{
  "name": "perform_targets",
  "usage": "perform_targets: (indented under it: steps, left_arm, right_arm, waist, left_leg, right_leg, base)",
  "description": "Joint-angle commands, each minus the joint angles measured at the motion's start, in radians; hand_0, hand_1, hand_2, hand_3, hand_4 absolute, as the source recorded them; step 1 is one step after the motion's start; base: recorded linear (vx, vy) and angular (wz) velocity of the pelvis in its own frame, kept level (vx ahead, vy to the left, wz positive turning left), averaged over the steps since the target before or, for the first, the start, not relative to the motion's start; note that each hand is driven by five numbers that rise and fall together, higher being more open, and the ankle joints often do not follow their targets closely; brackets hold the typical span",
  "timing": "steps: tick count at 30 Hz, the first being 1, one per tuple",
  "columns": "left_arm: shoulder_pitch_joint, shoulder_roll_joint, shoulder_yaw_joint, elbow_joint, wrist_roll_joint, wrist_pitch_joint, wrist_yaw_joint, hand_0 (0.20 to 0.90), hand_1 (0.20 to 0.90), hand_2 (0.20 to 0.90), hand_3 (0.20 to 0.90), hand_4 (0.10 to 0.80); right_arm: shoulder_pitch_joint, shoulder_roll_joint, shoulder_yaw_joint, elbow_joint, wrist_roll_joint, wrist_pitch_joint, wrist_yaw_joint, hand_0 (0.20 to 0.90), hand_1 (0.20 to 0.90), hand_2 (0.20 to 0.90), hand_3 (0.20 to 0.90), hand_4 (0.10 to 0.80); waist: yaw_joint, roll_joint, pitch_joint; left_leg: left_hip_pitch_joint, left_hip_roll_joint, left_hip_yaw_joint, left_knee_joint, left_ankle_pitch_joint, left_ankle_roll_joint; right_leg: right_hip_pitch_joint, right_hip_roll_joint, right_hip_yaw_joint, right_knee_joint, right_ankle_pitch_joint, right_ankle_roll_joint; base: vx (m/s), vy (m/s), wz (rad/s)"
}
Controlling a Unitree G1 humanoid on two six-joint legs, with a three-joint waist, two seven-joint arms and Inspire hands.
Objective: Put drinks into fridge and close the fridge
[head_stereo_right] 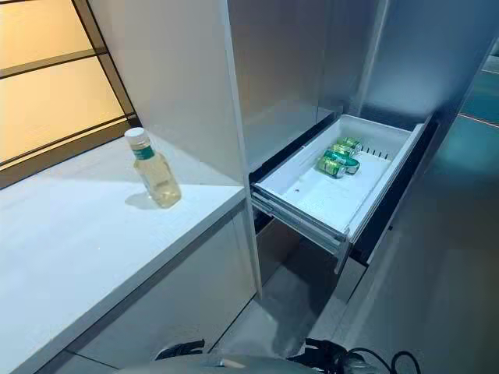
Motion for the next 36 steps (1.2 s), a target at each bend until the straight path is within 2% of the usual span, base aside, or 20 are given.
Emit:
perform_targets:
  steps: [1,11,14,15,17,19,21,22,24,27,29,30,32,34,36]
  left_arm:
    - [-0.078,-0.05,0.001,0.062,-0.013,-0.024,-0.031,0.9,0.9,0.9,0.9,0.8]
    - [-0.076,-0.051,0.02,0.066,-0.028,-0.052,0.004,0.9,0.9,0.9,0.9,0.8]
    - [-0.08,-0.049,0.028,0.063,-0.038,-0.093,0.055,0.9,0.9,0.9,0.9,0.8]
    - [-0.083,-0.046,0.035,0.059,-0.027,-0.128,0.104,0.9,0.9,0.9,0.9,0.8]
    - [-0.088,-0.035,0.036,0.042,0.1,-0.198,0.179,0.9,0.9,0.9,0.9,0.8]
    - [-0.11,-0.013,-0.022,0.002,0.17,-0.241,0.178,0.9,0.9,0.9,0.9,0.8]
    - [-0.125,0.0,-0.047,-0.041,0.136,-0.224,0.101,0.9,0.9,0.9,0.9,0.8]
    - [-0.14,0.016,-0.065,-0.098,0.09,-0.194,-0.02,0.9,0.9,0.9,0.9,0.8]
    - [-0.152,0.036,-0.09,-0.172,0.003,-0.136,-0.125,0.9,0.9,0.9,0.9,0.8]
    - [-0.165,0.069,-0.07,-0.338,-0.236,0.063,-0.377,0.9,0.9,0.9,0.9,0.8]
    - [-0.17,0.086,-0.06,-0.426,-0.314,0.16,-0.467,0.9,0.9,0.9,0.9,0.8]
    - [-0.177,0.111,-0.049,-0.529,-0.373,0.25,-0.551,0.9,0.9,0.9,0.9,0.8]
    - [-0.194,0.155,-0.034,-0.695,-0.445,0.362,-0.684,0.9,0.9,0.9,0.9,0.8]
    - [-0.213,0.19,-0.008,-0.856,-0.54,0.453,-0.741,0.9,0.9,0.9,0.9,0.8]
    - [-0.235,0.181,0.051,-1.052,-0.748,0.519,-0.753,0.9,0.9,0.9,0.9,0.8]
  right_arm:
    - [-0.026,0.036,0.02,0.074,-0.029,-0.001,0.003,0.9,0.9,0.9,0.9,0.8]
    - [-0.024,0.038,0.015,0.08,-0.029,-0.005,0.004,0.9,0.9,0.9,0.9,0.8]
    - [-0.025,0.035,0.016,0.08,-0.026,-0.004,0.005,0.9,0.9,0.9,0.9,0.8]
    - [-0.027,0.033,0.015,0.08,-0.026,-0.002,0.007,0.9,0.9,0.9,0.9,0.8]
    - [-0.028,0.029,0.017,0.078,-0.022,0.002,0.009,0.9,0.9,0.9,0.9,0.8]
    - [-0.036,0.018,0.029,0.074,-0.014,0.009,0.012,0.9,0.9,0.9,0.9,0.8]
    - [-0.041,0.008,0.033,0.067,-0.014,0.014,0.017,0.9,0.9,0.9,0.9,0.8]
    - [-0.045,-0.005,0.039,0.054,-0.014,0.025,0.02,0.9,0.9,0.9,0.9,0.8]
    - [-0.051,-0.023,0.037,0.043,-0.023,0.035,0.03,0.9,0.9,0.9,0.9,0.8]
    - [-0.048,-0.045,0.024,0.02,-0.054,0.053,0.042,0.9,0.9,0.9,0.9,0.8]
    - [-0.041,-0.048,0.02,0.014,-0.062,0.056,0.044,0.9,0.9,0.9,0.9,0.8]
    - [-0.033,-0.049,0.017,0.006,-0.069,0.058,0.043,0.9,0.9,0.9,0.9,0.8]
    - [-0.02,-0.052,0.014,-0.004,-0.075,0.056,0.04,0.9,0.9,0.9,0.9,0.8]
    - [-0.005,-0.055,0.017,-0.017,-0.073,0.053,0.035,0.9,0.9,0.9,0.9,0.8]
    - [0.016,-0.051,0.015,-0.023,-0.072,0.04,0.03,0.9,0.9,0.9,0.9,0.8]
  waist:
    - [0.009,-0.024,0.032]
    - [0.011,-0.024,0.031]
    - [0.012,-0.024,0.031]
    - [0.013,-0.024,0.032]
    - [0.014,-0.025,0.032]
    - [0.012,-0.021,0.036]
    - [0.01,-0.017,0.04]
    - [0.007,-0.011,0.045]
    - [0.004,-0.003,0.048]
    - [-0.003,0.012,0.047]
    - [-0.004,0.015,0.045]
    - [-0.005,0.018,0.043]
    - [-0.007,0.022,0.04]
    - [-0.008,0.024,0.039]
    - [-0.006,0.023,0.037]
  left_leg:
    - [-0.003,-0.06,0.099,0.006,-0.037,0.059]
    - [-0.002,-0.06,0.1,0.006,-0.036,0.059]
    - [-0.002,-0.06,0.099,0.006,-0.035,0.058]
    - [-0.002,-0.06,0.098,0.006,-0.034,0.058]
    - [-0.002,-0.06,0.097,0.006,-0.033,0.056]
    - [-0.003,-0.059,0.096,0.006,-0.031,0.054]
    - [-0.003,-0.058,0.096,0.006,-0.032,0.053]
    - [-0.006,-0.057,0.097,0.006,-0.031,0.053]
    - [-0.007,-0.055,0.101,0.006,-0.031,0.053]
    - [-0.005,-0.054,0.104,0.006,-0.034,0.054]
    - [-0.004,-0.053,0.106,0.006,-0.036,0.054]
    - [-0.004,-0.052,0.108,0.006,-0.037,0.053]
    - [-0.006,-0.05,0.109,0.006,-0.038,0.053]
    - [-0.007,-0.05,0.11,0.006,-0.039,0.054]
    - [-0.006,-0.05,0.111,0.006,-0.046,0.057]
  right_leg:
    - [-0.013,0.011,-0.011,0.007,0.035,0.006]
    - [-0.012,0.011,-0.011,0.007,0.035,0.005]
    - [-0.011,0.011,-0.012,0.007,0.034,0.005]
    - [-0.01,0.011,-0.011,0.007,0.034,0.004]
    - [-0.009,0.012,-0.012,0.007,0.033,0.003]
    - [-0.01,0.014,-0.007,0.007,0.034,0.002]
    - [-0.011,0.015,-0.005,0.007,0.033,0.003]
    - [-0.015,0.015,-0.002,0.007,0.033,0.003]
    - [-0.017,0.016,0.001,0.007,0.034,0.004]
    - [-0.018,0.017,0.007,0.007,0.035,0.006]
    - [-0.018,0.016,0.008,0.007,0.035,0.008]
    - [-0.019,0.014,0.009,0.007,0.036,0.01]
    - [-0.022,0.012,0.012,0.007,0.039,0.013]
    - [-0.024,0.01,0.013,0.007,0.041,0.016]
    - [-0.023,0.008,0.015,0.007,0.039,0.016]
  base:
    - [0.0,0.0,0.0]
    - [0.0,0.0,0.0]
    - [0.0,0.0,0.0]
    - [0.0,0.0,0.0]
    - [0.0,0.0,0.0]
    - [0.0,0.0,0.0]
    - [-0.02,0.015,0.0]
    - [-0.042,0.037,0.0]
    - [-0.034,0.044,0.0]
    - [0.003,0.04,-0.01]
    - [0.0,0.0,0.0]
    - [0.0,0.0,0.0]
    - [0.0,0.0,0.0]
    - [0.0,0.0,0.0]
    - [0.0,0.0,0.0]
